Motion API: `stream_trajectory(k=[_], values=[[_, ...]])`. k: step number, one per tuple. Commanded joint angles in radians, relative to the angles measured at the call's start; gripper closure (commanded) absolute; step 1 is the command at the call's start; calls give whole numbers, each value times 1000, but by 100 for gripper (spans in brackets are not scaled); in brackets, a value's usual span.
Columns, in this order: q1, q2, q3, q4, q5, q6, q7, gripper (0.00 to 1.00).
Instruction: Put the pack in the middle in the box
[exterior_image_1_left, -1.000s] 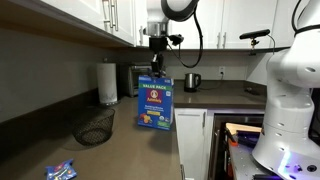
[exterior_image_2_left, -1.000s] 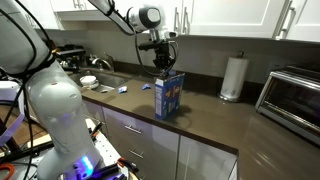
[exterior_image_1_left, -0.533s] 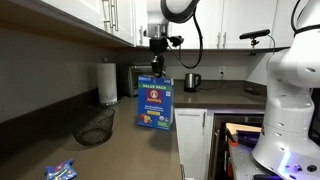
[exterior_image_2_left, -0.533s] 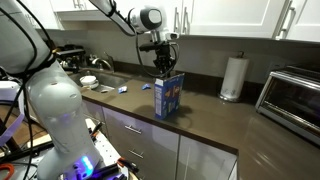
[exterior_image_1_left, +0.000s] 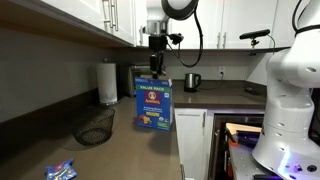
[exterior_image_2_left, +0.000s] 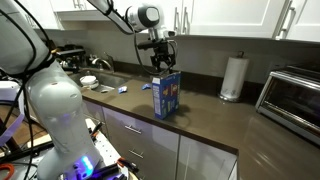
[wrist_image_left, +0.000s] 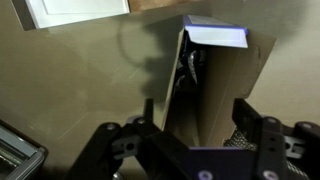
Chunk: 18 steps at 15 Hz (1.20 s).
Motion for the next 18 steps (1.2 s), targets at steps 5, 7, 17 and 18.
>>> stream_trajectory(k=[5,7,17,18], values=[[2,-67,39,-19,-44,-23,-5,0],[13,-74,38,-23,-26,-19,-22,0],[197,-66,87,-111,87,44,-177,0],[217,-62,90,-113,101,47,-202,0]])
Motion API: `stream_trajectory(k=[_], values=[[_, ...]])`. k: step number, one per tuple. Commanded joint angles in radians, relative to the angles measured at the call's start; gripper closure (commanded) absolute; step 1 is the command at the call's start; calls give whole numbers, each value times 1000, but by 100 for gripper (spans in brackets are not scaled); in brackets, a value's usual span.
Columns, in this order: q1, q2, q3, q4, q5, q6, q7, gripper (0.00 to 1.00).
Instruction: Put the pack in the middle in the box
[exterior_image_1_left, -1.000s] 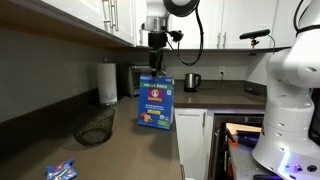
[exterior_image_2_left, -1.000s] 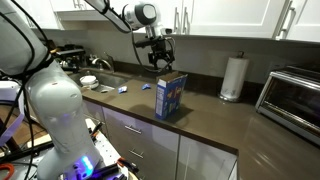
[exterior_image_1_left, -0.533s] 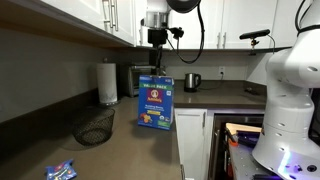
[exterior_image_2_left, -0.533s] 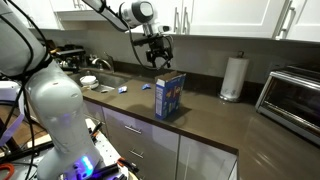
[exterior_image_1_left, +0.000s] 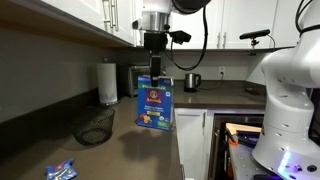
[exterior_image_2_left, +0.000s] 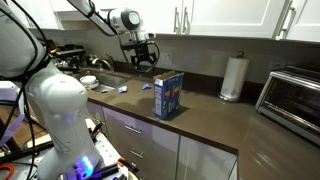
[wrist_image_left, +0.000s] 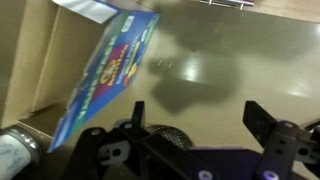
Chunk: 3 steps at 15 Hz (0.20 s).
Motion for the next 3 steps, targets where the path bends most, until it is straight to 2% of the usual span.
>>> stream_trajectory(k=[1,3], values=[[58,9,12,-27,66,41,-126,0],[87,24,11,-24,97,45,-185,0]])
